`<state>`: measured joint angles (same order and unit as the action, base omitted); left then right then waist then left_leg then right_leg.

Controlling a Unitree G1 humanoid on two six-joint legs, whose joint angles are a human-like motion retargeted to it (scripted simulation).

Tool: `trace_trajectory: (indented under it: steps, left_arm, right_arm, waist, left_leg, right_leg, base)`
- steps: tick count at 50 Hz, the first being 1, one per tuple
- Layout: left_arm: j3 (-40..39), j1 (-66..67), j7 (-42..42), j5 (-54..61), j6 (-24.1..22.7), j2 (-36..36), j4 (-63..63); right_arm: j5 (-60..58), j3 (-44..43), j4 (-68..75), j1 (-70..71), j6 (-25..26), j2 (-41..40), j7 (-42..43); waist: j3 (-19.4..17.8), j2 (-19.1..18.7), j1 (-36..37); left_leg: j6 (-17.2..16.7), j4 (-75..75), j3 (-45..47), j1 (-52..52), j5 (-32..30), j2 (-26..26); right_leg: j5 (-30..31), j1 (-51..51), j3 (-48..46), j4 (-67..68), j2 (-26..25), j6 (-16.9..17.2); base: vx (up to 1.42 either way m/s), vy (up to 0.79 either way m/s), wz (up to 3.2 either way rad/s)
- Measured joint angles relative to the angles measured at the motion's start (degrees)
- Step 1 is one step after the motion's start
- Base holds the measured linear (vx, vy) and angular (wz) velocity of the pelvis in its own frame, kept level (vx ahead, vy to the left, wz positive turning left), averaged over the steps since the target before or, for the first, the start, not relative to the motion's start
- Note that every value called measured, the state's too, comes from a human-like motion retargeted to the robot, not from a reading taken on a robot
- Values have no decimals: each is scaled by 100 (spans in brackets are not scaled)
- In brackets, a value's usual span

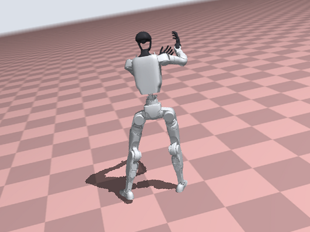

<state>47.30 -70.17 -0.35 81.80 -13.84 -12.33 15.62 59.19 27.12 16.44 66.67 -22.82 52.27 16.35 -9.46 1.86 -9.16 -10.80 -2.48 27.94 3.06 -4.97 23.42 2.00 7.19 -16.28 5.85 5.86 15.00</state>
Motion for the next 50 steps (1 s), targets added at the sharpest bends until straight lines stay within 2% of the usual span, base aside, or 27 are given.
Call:
trace_trajectory:
  steps: [5, 10, 13, 15, 17, 20, 22, 23, 24, 25, 31, 38, 45, 50]
  left_arm:
    - [-337, 1526, -165, -351, 464, -340, -119]
    - [-620, 3349, -561, -586, 954, -1180, -450]
    - [-753, 4404, -806, -638, 1096, -1910, -730]
    - [-853, 5008, -505, -937, 923, -2412, -855]
    - [-1048, 5553, -815, -830, 1047, -2914, -1006]
    - [-1406, 6156, -674, -987, 896, -3627, -1104]
    - [-1773, 6479, -604, -1122, 851, -4044, -1144]
    - [-1978, 6619, -447, -1084, 814, -4211, -1154]
    - [-2179, 6740, -431, -971, 746, -4400, -1177]
    - [-2377, 6851, -486, -821, 662, -4601, -1206]
    - [-3633, 7096, -609, -354, 613, -5335, -1096]
    - [-4576, 6806, -679, -685, 345, -5783, -901]
    - [-5040, 6759, -628, -1059, 238, -5684, -881]
    - [-4827, 6731, -533, -1341, 312, -5323, -867]
  right_arm:
    - [-690, -330, -194, -1422, 388, -922, 46]
    - [-931, -355, -381, -2985, 619, -2032, -76]
    - [-967, -240, -466, -3740, 668, -2729, -147]
    - [-1025, -114, -530, -4113, 682, -3148, -96]
    - [-3249, 342, -555, -4121, 1054, -3180, 472]
    - [-3474, 605, -709, -4188, 1081, -3521, 586]
    - [-4373, 707, -679, -3991, 1457, -3543, 469]
    - [-4346, 610, -541, -3941, 1643, -3667, 878]
    - [-3079, 585, -676, -3940, 1286, -3891, 605]
    - [-1192, 594, -946, -3962, 659, -4167, -10]
    - [-1431, 782, -979, -2853, 738, -4310, -30]
    - [-1064, 877, -1112, -1889, 580, -4598, -59]
    - [-1108, 810, -1064, -1728, 656, -4937, -221]
    - [-1855, 961, -687, -2049, 938, -4833, -281]
  waist:
    - [-173, -10, 124]
    - [-307, 143, 521]
    - [-350, 246, 885]
    - [-368, 284, 1170]
    - [-372, 276, 1506]
    - [-363, 200, 2029]
    - [-351, 129, 2378]
    - [-353, 91, 2539]
    - [-362, 47, 2681]
    - [-376, -1, 2813]
    - [-262, -319, 3435]
    - [-114, -575, 3555]
    - [-147, -561, 3494]
    - [-263, -450, 3402]
  left_leg:
    - [41, 203, 53, -157, 376, -115]
    - [-24, 479, -100, -390, 519, -357]
    - [-67, 640, -302, -526, 511, -543]
    - [-48, 723, -466, -607, 498, -676]
    - [-32, 739, -625, -681, 517, -785]
    - [67, 739, -883, -756, 553, -960]
    - [171, 733, -1049, -762, 586, -1103]
    - [224, 729, -1134, -744, 607, -1189]
    - [251, 724, -1222, -722, 624, -1268]
    - [265, 720, -1311, -698, 639, -1342]
    - [117, 725, -1705, -687, 617, -1488]
    - [-272, 747, -2038, -764, 520, -1494]
    - [-236, 748, -1923, -815, 516, -1458]
    - [-101, 748, -1583, -819, 526, -1405]
  right_leg:
    - [46, 110, -228, -43, 102, 0]
    - [144, 169, -550, -167, 333, 0]
    - [259, 123, -780, -277, 510, 0]
    - [362, 68, -933, -338, 640, 0]
    - [484, 9, -1063, -363, 758, 0]
    - [693, -105, -1242, -339, 954, 0]
    - [819, -180, -1326, -247, 1124, 0]
    - [873, -234, -1364, -185, 1227, 0]
    - [922, -295, -1410, -118, 1321, 0]
    - [969, -359, -1460, -48, 1411, 0]
    - [1119, -391, -1639, 477, 1662, -328]
    - [1207, -406, -1662, 751, 1711, -465]
    - [959, -374, -1488, 581, 1620, -392]
    - [579, -339, -1624, 306, 1535, -342]
  base:
    - [-10, 18, 45]
    - [-7, 25, 63]
    - [-2, 29, 78]
    - [1, 30, 82]
    - [4, 31, 78]
    - [7, 32, 79]
    - [10, 33, 80]
    - [11, 33, 86]
    - [12, 32, 91]
    - [11, 29, 88]
    - [5, 18, 67]
    - [0, 5, 50]
    - [-4, -7, -15]
    - [-8, -17, -63]
